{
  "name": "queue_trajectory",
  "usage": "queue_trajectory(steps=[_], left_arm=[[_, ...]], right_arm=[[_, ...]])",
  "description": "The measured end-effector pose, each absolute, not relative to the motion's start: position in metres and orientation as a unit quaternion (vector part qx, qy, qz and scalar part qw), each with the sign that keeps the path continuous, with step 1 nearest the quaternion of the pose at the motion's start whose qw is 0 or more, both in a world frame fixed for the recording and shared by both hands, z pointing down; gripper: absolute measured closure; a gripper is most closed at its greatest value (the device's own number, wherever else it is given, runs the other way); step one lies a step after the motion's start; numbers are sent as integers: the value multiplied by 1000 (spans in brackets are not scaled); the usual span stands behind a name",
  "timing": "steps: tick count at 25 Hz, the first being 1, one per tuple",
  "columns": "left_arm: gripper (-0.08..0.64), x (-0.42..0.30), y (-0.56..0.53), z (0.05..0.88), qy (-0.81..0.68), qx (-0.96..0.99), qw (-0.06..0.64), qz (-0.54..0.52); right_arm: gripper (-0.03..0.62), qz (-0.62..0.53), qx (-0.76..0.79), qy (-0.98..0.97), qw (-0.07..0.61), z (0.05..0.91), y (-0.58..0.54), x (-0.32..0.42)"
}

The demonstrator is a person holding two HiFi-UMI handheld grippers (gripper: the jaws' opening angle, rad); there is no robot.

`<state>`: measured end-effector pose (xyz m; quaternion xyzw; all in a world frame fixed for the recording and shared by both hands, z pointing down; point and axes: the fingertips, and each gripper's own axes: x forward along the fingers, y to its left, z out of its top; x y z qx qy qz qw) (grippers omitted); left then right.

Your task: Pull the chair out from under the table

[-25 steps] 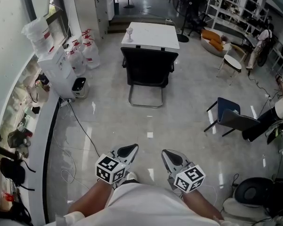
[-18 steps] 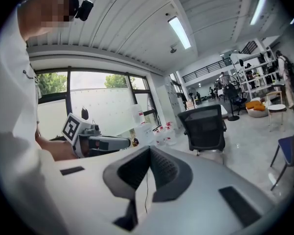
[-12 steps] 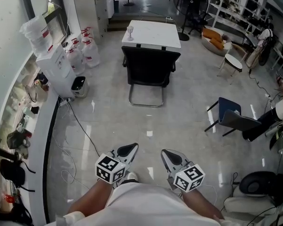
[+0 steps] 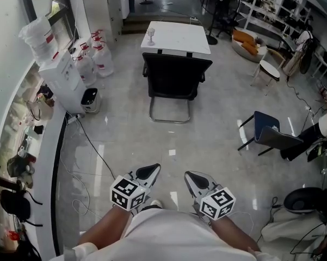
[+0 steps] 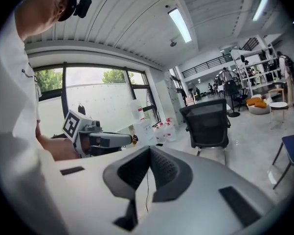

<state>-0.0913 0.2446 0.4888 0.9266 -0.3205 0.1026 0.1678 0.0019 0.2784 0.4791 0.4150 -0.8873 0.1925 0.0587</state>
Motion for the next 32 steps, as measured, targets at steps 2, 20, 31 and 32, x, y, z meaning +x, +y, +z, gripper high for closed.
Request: queue_trajectory(steps=[2,20,31,32], left_arm=[[552,-95,241,488,-315,929,163,105],[552,-105,202,515,-297,929,188,113],[552,-87,81,493,-319,925,174,112],[552,-82,69,490,-321,925,171,111]], right_arm=[[588,194,421,-884,56,478,274,-3],[588,209,434,-874,57,493,226,-13],[588,215,438,-873,22,479,93,20],[588,214,436,-874,20,477,82,23]])
